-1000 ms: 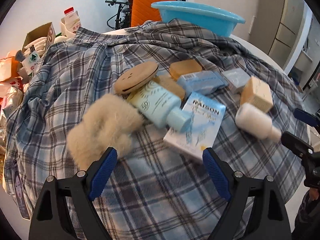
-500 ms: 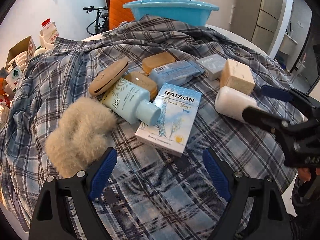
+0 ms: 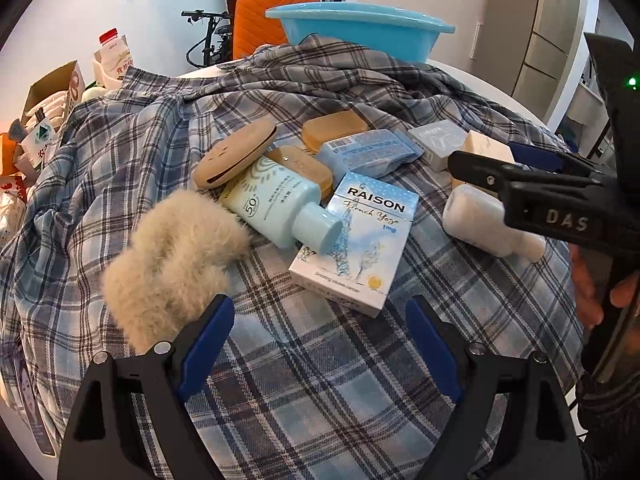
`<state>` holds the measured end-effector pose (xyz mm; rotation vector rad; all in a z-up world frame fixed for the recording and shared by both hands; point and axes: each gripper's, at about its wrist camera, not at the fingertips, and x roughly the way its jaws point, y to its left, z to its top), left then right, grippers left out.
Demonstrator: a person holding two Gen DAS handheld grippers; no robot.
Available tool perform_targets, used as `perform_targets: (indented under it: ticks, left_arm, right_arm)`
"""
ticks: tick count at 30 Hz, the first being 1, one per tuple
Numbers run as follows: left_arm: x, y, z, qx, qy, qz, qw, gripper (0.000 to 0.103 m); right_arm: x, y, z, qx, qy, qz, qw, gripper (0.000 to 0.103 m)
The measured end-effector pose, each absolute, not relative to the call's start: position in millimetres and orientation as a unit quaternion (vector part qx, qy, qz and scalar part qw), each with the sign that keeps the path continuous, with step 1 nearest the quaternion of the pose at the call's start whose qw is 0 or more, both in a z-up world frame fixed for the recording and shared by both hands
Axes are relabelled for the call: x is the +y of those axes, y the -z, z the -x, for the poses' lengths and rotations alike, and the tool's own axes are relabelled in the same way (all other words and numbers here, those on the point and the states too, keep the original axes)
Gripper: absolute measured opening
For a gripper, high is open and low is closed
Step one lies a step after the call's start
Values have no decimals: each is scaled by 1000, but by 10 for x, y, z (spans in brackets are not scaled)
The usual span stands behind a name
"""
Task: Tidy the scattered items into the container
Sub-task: 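Grasp the white cream box with the right tool while the left tool approaches the RAISON pack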
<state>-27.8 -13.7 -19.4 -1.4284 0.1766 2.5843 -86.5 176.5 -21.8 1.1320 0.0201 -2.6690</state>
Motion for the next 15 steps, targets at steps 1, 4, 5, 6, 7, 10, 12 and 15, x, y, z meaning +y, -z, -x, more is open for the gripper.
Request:
perform_targets:
  ticks: [1, 4, 5, 6, 7, 10, 12, 15]
  left_arm:
    - [-139, 197, 282, 59, -870, 481, 92, 89]
    - [-142, 207, 283, 57, -870, 481, 91, 89]
    - [-147, 207, 279, 56, -871, 480, 92, 89]
    - [-152, 207, 277, 54, -870, 480, 93, 89]
    - [-159, 208, 278, 53, -870, 481, 94, 89]
    - [-189, 201, 284, 50, -871, 481, 89, 89]
    - [-217, 194, 290, 47, -871, 481, 85, 89]
    - [-265, 182, 303, 39, -872, 482, 79, 89]
  right_arm:
    - [1754, 230, 871, 10, 914, -389, 117, 90]
    - [1734, 249, 857, 18, 915, -387, 110, 90]
    - [1724, 254, 852, 22, 916, -385, 109, 90]
    - [1717, 258, 857, 25, 917, -384, 107, 90]
    - [1718, 263, 866, 25, 917, -385, 104, 90]
    - [1765, 276, 889, 13, 916, -388, 98, 63]
    - [1809, 272, 892, 1, 916, -390, 98, 63]
    - [1860, 255, 850, -9, 915, -390, 104, 63]
